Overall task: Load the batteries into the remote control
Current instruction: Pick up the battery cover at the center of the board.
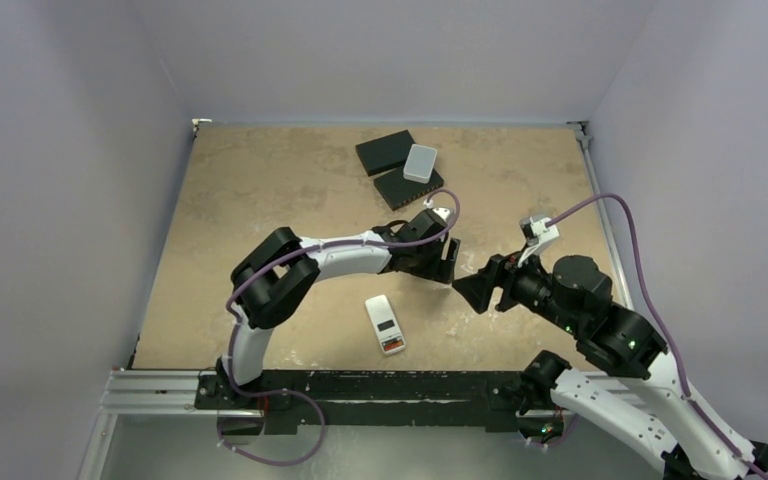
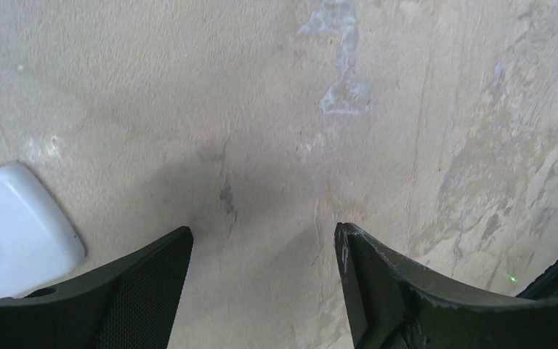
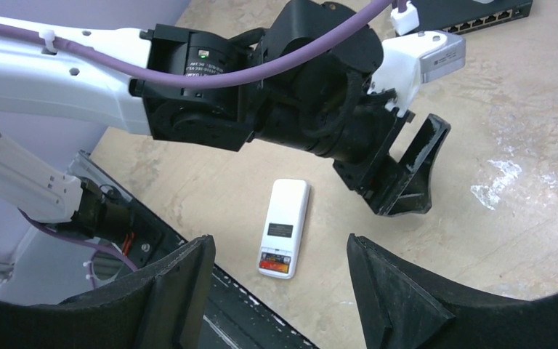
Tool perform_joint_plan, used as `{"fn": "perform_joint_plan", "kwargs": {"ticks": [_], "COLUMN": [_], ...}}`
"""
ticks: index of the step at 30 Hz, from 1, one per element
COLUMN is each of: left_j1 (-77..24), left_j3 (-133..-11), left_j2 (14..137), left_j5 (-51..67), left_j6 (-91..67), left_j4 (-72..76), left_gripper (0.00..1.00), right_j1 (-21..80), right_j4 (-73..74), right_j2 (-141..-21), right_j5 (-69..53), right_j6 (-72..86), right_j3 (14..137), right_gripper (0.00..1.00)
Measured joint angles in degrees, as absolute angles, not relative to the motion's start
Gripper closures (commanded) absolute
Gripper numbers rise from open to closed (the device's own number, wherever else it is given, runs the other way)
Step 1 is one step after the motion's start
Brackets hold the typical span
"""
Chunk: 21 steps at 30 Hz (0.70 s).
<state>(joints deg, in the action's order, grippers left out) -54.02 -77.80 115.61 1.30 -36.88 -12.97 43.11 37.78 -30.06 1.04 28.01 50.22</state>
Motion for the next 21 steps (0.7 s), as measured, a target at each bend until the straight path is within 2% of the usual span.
{"fn": "perform_joint_plan", "kwargs": {"ticks": [11, 21], "left_j1": [-52.71, -49.45], "left_j3": [-79.70, -75.24], "left_j2": [117.10, 114.15], "left_j5": [-4.01, -6.72], "left_j6": [-37.08, -37.47], "left_j4": [-13.13, -11.92], "left_gripper": [0.27, 0.27], "right_j1": [43.11, 43.11], "right_j4": [38.63, 38.52], "right_j2": [-29.06, -29.08], "right_j5": [1.04, 1.02], "right_j6": [28.01, 28.01], "right_j3": [50.22, 50.17], "right_gripper": [0.24, 0.24]}}
